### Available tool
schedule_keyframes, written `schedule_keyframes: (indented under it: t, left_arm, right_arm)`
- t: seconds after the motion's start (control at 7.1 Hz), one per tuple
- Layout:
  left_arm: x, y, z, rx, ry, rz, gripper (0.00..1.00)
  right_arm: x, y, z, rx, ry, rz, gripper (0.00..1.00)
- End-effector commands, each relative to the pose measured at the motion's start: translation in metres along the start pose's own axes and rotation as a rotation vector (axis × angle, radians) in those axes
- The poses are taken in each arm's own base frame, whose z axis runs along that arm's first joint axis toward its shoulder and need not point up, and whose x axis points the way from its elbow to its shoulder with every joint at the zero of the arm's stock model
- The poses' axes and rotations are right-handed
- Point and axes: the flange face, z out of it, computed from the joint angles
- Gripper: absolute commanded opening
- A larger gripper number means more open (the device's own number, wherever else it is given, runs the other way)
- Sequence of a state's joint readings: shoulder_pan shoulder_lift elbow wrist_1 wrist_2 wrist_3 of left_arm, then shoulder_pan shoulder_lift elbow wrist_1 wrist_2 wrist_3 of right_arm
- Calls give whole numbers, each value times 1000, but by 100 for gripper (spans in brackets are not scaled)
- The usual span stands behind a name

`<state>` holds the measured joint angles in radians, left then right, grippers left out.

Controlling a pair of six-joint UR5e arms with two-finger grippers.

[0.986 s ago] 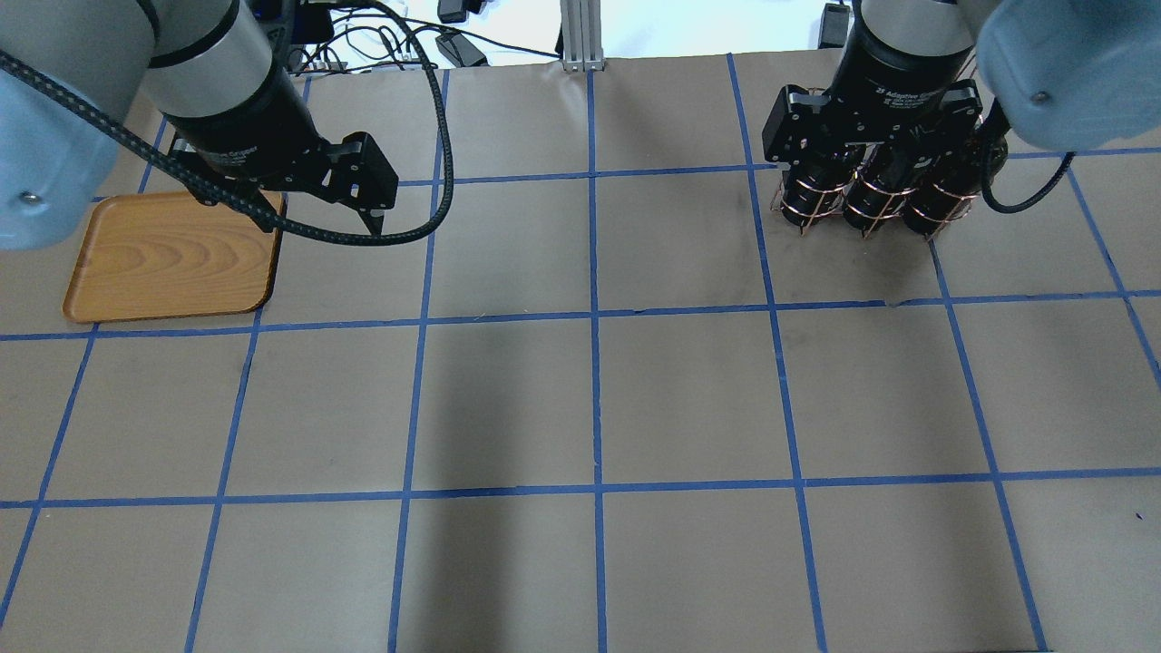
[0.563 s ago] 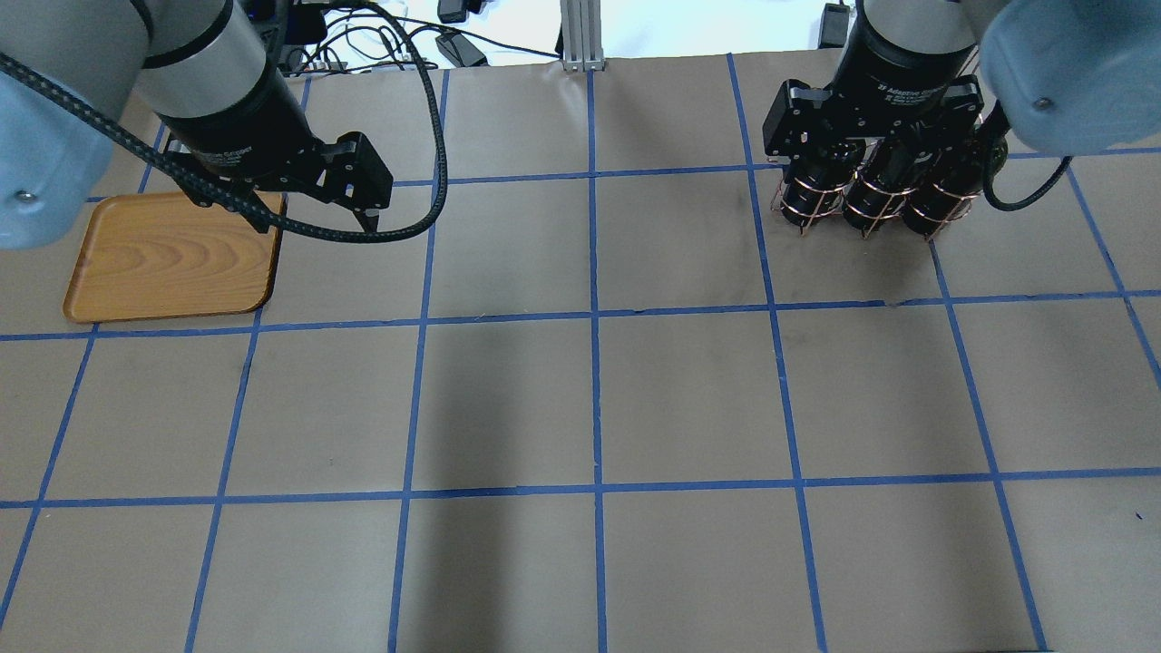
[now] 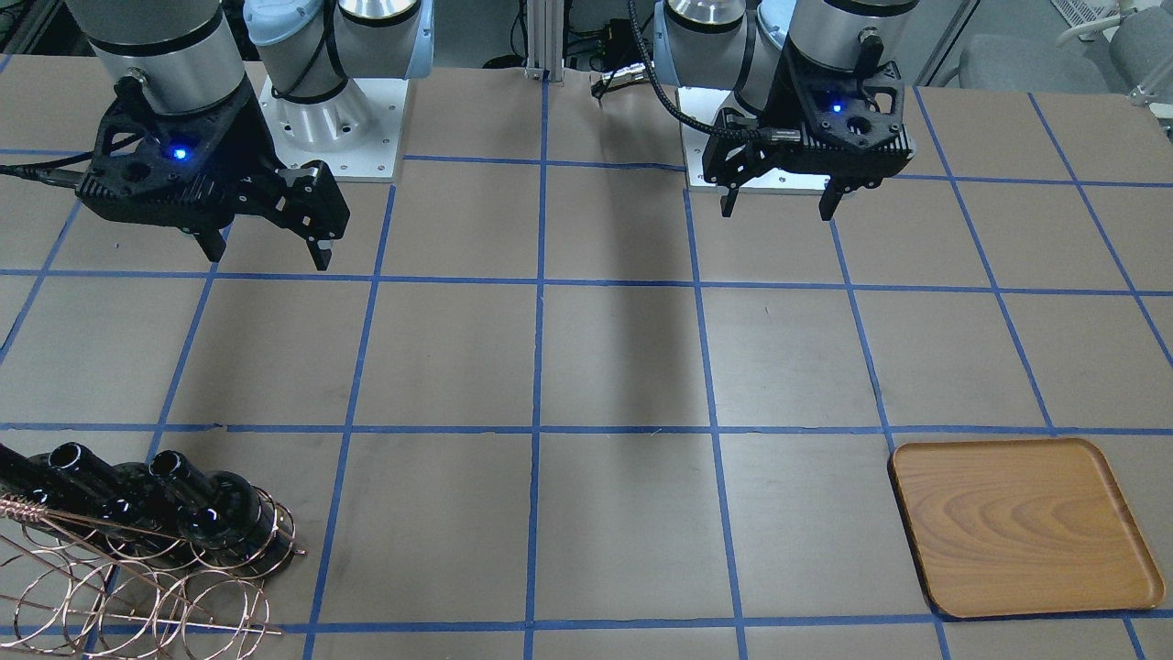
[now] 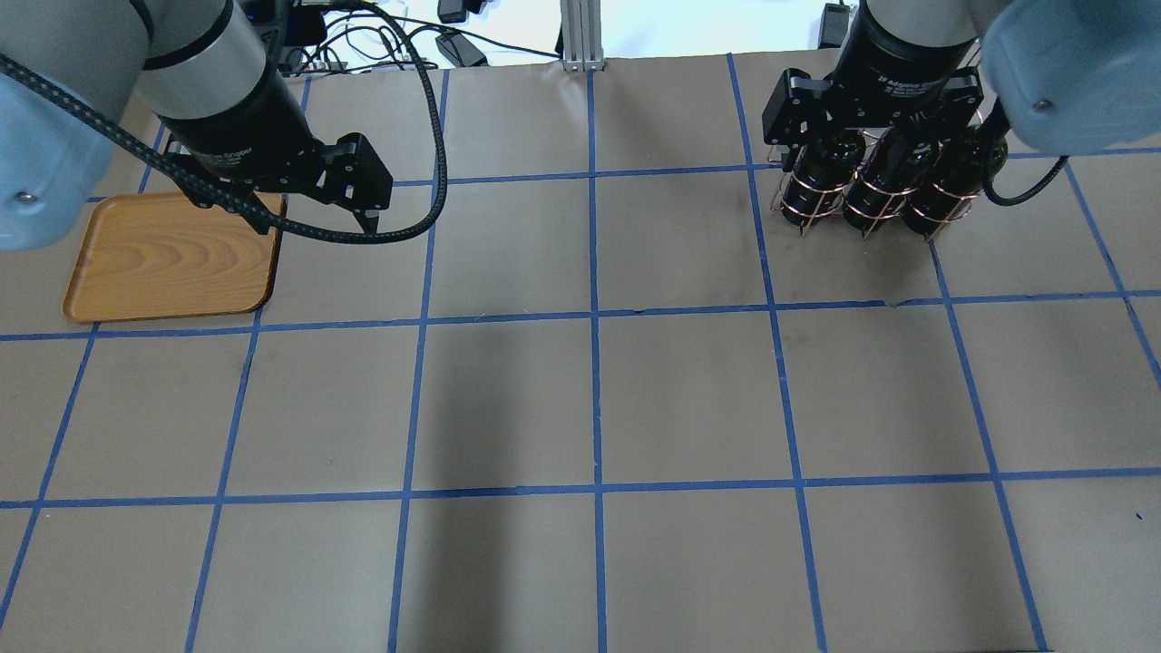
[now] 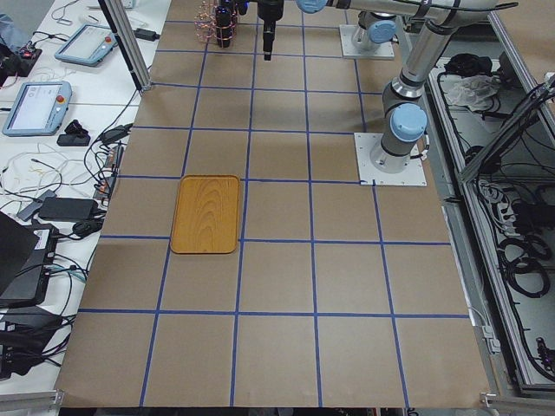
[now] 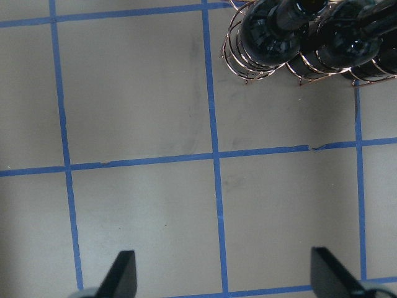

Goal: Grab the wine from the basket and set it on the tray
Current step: 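Lower the right gripper over the wine bottles in the copper rack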

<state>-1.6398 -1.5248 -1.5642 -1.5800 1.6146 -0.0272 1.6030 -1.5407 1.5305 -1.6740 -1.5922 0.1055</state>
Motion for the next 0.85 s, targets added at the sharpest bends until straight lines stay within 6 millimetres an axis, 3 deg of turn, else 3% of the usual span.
schedule_keyframes:
  t: [0.0, 0.28, 0.7]
  left_arm:
    - [0, 0, 2, -3, -1, 0, 100]
    - [0, 0, 2, -4, -1, -2, 100]
    - [0, 0, 2, -4, -1, -2, 100]
  right_arm:
    - [3, -4, -6, 36, 2, 0, 100]
    - [9, -8, -8, 52, 6, -37, 100]
    - [107, -38, -15, 85, -10, -71, 99]
